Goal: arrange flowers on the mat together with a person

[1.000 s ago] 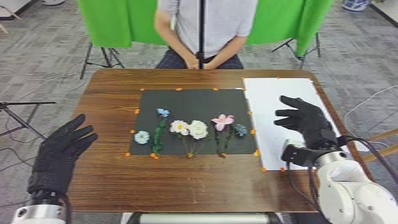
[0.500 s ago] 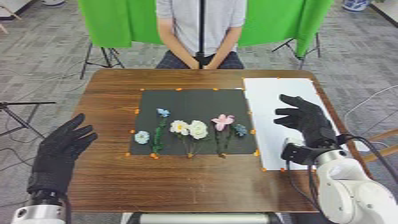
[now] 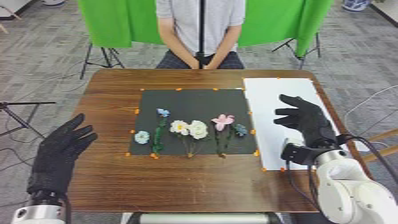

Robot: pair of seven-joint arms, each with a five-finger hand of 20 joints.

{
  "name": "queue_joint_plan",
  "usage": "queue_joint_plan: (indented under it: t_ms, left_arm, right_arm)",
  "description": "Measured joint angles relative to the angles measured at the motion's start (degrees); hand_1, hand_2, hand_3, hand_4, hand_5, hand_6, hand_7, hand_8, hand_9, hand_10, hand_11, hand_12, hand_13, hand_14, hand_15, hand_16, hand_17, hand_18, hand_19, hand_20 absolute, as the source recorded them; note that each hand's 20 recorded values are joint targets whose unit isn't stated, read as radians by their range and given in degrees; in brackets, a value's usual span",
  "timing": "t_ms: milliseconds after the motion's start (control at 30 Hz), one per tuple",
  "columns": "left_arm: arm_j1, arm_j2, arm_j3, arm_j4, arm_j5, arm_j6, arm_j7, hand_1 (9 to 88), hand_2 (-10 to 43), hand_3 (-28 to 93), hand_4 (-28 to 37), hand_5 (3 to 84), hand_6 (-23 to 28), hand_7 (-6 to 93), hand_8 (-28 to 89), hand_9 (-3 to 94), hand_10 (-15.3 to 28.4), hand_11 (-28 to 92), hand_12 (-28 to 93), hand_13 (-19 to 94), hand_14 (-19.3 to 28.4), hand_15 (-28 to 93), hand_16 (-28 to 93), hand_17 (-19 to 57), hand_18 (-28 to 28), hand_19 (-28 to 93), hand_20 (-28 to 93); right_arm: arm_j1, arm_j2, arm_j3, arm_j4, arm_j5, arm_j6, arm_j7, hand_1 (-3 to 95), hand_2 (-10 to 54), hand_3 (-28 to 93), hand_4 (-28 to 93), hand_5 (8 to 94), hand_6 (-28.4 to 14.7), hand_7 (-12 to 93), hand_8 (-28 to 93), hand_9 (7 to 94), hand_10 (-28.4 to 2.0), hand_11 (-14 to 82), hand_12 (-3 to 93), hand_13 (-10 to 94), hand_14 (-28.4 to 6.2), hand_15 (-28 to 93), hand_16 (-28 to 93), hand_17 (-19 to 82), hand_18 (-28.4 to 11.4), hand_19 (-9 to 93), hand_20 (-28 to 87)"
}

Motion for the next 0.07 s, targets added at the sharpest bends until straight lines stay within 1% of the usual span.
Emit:
queue_joint_plan:
  t_ms: [67]
  left_arm:
    - [0.0,0.0,0.0,0.0,0.0,0.0,0.0,22.3,6.2,80,-28.3,37.0,8.7,14.9,-10,32.5,19.7,29,9,22,26.0,56,-12,-9.9,21.1,51,9]
  right_arm:
    - [-0.04,0.01,0.03,-0.02,-0.09,0.01,0.0,17.2,11.9,76,-24,48.0,-3.3,12,-11,50.2,-21.3,18.7,14.7,42,-21.6,57,6,9,-21.9,56,13]
